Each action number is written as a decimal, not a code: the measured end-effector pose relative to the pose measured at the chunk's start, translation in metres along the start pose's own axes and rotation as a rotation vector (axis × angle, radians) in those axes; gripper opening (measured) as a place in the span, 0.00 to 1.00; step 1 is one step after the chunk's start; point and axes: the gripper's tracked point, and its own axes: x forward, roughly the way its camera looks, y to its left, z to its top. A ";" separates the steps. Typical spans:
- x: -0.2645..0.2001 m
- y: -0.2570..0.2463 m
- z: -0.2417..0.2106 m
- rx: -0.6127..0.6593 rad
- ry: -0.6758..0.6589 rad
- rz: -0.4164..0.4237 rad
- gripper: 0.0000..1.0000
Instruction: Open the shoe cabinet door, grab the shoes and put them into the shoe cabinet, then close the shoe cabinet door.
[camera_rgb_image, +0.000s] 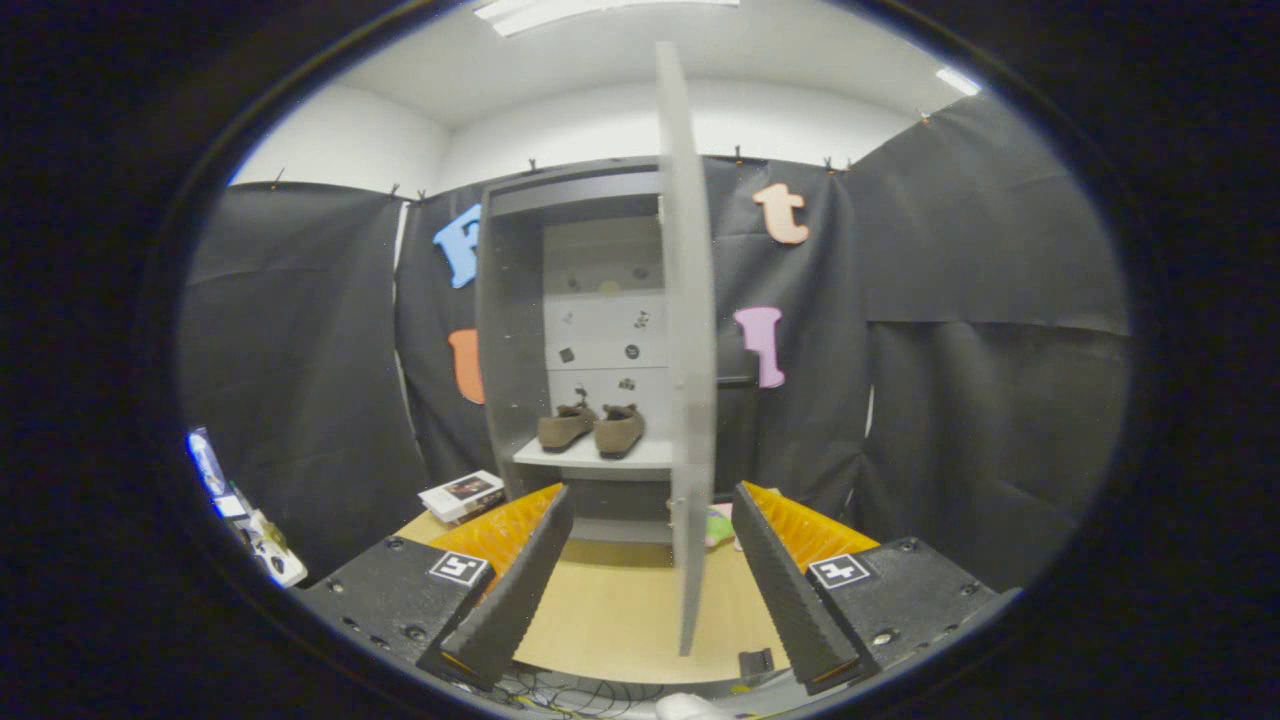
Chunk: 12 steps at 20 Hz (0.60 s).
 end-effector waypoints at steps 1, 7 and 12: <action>0.001 -0.014 0.001 0.002 -0.012 -0.008 1.00; 0.038 -0.098 0.009 0.040 -0.014 0.013 1.00; 0.083 -0.104 0.006 0.021 0.023 0.198 1.00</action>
